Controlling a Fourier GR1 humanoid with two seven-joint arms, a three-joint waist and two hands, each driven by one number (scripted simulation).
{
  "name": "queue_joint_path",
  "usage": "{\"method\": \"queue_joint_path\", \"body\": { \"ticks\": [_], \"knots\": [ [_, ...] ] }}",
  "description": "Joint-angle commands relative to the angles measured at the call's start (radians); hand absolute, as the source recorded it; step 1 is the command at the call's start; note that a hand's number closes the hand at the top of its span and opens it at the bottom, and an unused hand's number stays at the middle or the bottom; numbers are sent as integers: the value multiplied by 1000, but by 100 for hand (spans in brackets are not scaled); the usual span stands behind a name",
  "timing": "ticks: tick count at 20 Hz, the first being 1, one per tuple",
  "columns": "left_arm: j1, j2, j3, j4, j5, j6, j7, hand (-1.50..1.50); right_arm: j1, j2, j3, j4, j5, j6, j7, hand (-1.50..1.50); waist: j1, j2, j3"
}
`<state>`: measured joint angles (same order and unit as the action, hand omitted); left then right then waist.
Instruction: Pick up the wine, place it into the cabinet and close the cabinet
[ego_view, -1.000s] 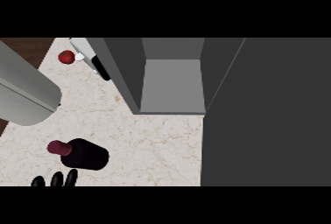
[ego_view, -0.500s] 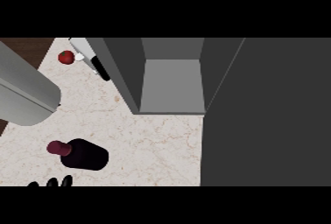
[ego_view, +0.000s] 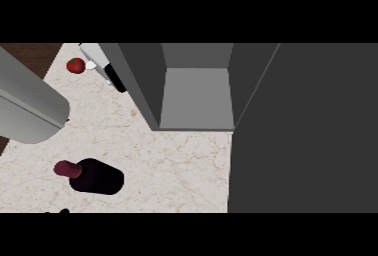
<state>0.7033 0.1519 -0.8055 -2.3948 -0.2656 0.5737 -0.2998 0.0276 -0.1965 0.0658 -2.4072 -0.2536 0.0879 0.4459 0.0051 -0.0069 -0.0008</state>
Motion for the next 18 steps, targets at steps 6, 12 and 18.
{"method": "queue_joint_path", "body": {
  "ticks": [6,12,18],
  "knots": [
    [77,119,73,-170,196,-16,-72,-150,7,3,-4,-108,-35,-19,59,-150,1,1,-1],
    [97,172,270,-158,404,-60,-104,-150,34,-3,-20,-115,-33,8,38,-150,0,2,-1],
    [113,169,365,-161,516,-108,-49,-150,88,-6,-40,-140,-71,35,26,-150,-7,1,0]
  ]
}}
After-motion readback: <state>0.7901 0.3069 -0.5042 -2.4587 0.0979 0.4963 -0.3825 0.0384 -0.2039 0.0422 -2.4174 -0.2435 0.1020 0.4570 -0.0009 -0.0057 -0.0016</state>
